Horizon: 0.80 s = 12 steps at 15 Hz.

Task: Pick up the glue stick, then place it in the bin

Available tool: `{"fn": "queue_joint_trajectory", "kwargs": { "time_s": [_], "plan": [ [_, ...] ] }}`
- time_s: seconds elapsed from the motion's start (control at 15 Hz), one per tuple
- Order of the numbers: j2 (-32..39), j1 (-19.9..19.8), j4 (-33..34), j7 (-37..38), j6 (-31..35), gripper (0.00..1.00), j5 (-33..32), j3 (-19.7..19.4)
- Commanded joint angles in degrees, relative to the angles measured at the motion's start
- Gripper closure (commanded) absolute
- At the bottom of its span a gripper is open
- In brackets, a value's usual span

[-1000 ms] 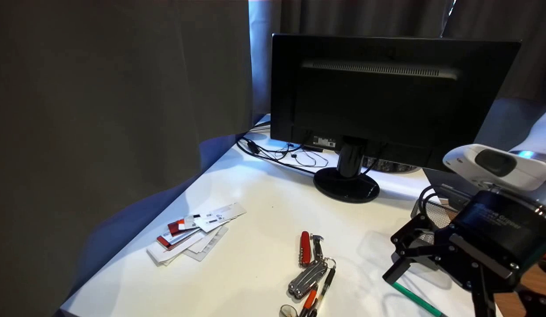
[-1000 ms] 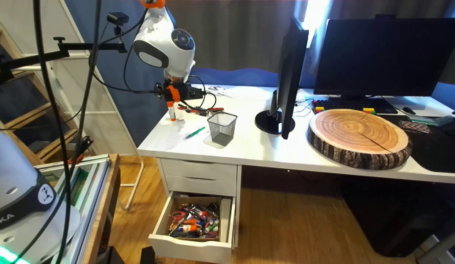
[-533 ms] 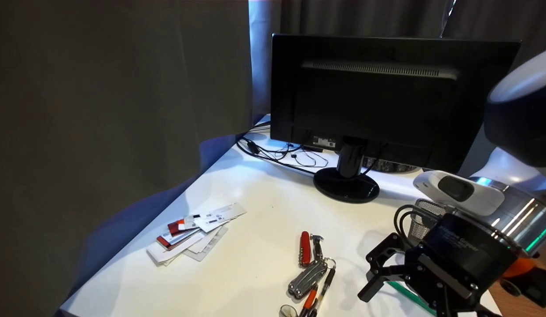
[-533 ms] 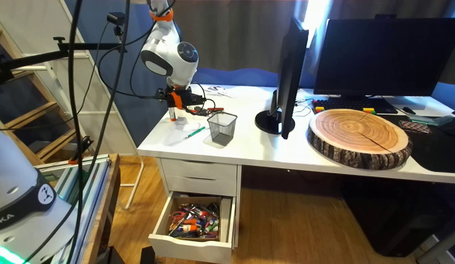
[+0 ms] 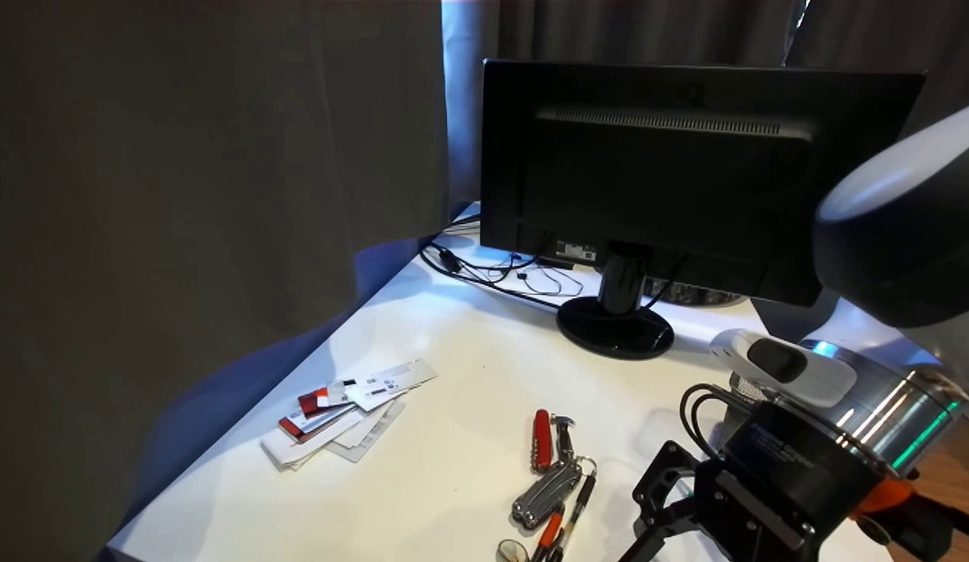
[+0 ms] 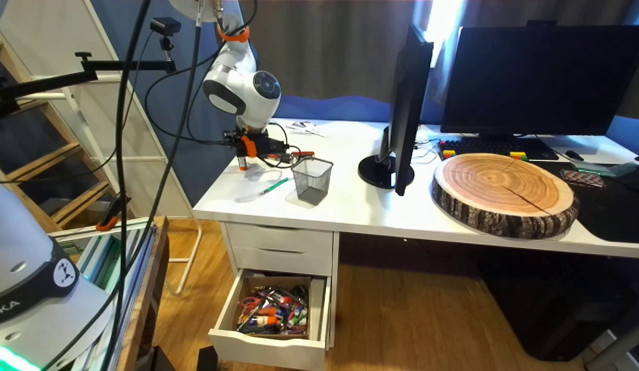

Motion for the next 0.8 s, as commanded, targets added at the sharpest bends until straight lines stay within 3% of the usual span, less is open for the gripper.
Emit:
{"fn": "queue_joint_trajectory", "kwargs": {
  "time_s": [0.0, 0.33, 0.73],
  "plan": [
    [-0.18, 0.30, 0.93, 0.42, 0.68, 0.61, 1.02, -0.62],
    [-3.99, -1.10, -1.06, 3.01, 2.47, 0.94, 2.24, -0.50],
    [-15.29, -2.67, -5.69, 7.83, 9.15, 0.91, 4.67, 0.18]
  ]
}}
